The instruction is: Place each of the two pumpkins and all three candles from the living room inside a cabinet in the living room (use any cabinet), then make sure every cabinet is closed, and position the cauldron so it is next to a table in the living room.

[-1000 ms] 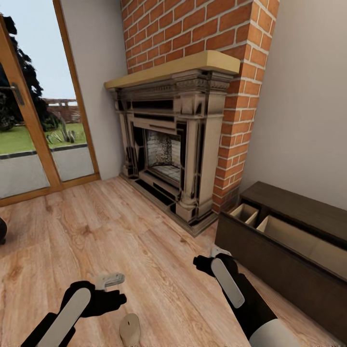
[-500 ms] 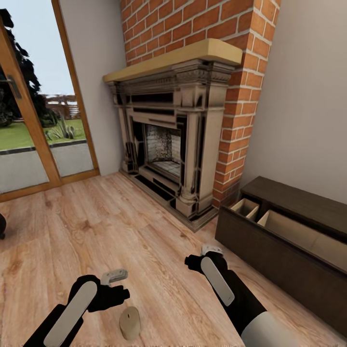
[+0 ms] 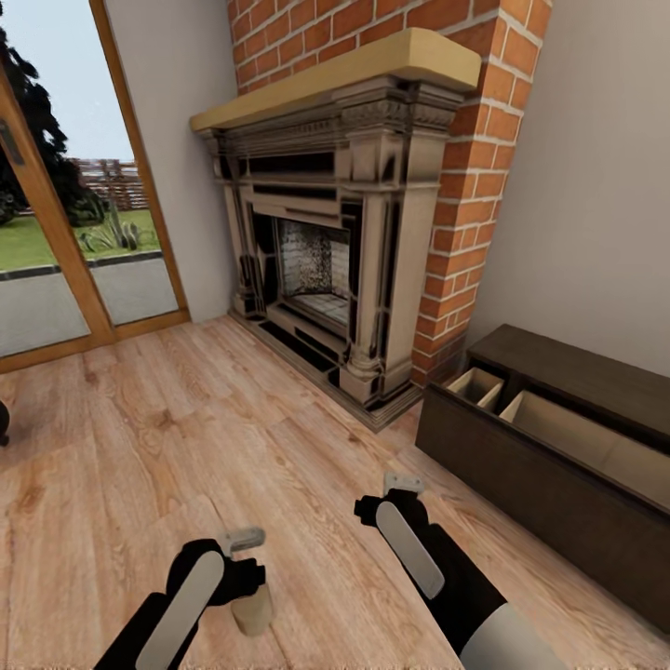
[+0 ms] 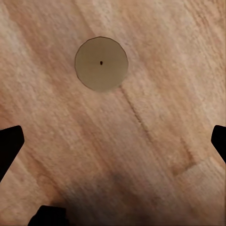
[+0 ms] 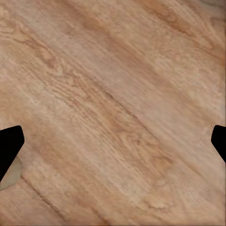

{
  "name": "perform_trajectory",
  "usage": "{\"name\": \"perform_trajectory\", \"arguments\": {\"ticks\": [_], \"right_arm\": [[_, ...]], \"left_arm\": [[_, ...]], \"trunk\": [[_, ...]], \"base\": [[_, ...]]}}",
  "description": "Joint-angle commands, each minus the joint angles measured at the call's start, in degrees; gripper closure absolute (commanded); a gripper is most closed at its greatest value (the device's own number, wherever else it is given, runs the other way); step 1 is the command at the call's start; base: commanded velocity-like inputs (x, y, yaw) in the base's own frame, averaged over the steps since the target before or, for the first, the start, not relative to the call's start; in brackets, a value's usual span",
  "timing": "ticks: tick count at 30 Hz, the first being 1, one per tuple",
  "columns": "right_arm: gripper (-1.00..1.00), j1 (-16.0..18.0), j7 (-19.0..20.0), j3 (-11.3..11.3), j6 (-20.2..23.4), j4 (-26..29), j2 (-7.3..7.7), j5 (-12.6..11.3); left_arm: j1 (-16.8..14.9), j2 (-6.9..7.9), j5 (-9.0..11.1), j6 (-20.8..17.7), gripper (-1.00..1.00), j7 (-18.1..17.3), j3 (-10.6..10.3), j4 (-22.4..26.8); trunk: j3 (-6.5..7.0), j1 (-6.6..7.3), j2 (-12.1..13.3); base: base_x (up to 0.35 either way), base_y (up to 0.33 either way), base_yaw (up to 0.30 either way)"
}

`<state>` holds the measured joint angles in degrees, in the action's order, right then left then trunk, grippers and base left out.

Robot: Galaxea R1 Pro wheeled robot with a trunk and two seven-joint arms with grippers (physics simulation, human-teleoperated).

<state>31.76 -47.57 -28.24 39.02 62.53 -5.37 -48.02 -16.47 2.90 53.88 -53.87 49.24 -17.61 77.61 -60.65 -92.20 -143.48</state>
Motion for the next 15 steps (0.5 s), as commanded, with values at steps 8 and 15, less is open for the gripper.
{"name": "perform_trajectory", "arguments": {"ticks": [8, 15], "right_arm": [[-1.00, 0.1, -0.8, -4.5, 0.0, 3.8, 0.02, -0.8], [-1.00, 0.1, -0.6, -5.0, -0.2, 4.1, 0.02, -0.8]], "left_arm": [[0.0, 0.47, 0.5, 0.2, -1.00, 0.5, 0.3, 1.8], [-1.8, 0.75, 1.0, 0.1, -1.00, 0.3, 0.5, 2.7]], "trunk": [[-1.84, -0.19, -0.1], [-3.39, -0.37, -0.2]], "base": [[0.000, 0.000, 0.000], [0.000, 0.000, 0.000]]}}
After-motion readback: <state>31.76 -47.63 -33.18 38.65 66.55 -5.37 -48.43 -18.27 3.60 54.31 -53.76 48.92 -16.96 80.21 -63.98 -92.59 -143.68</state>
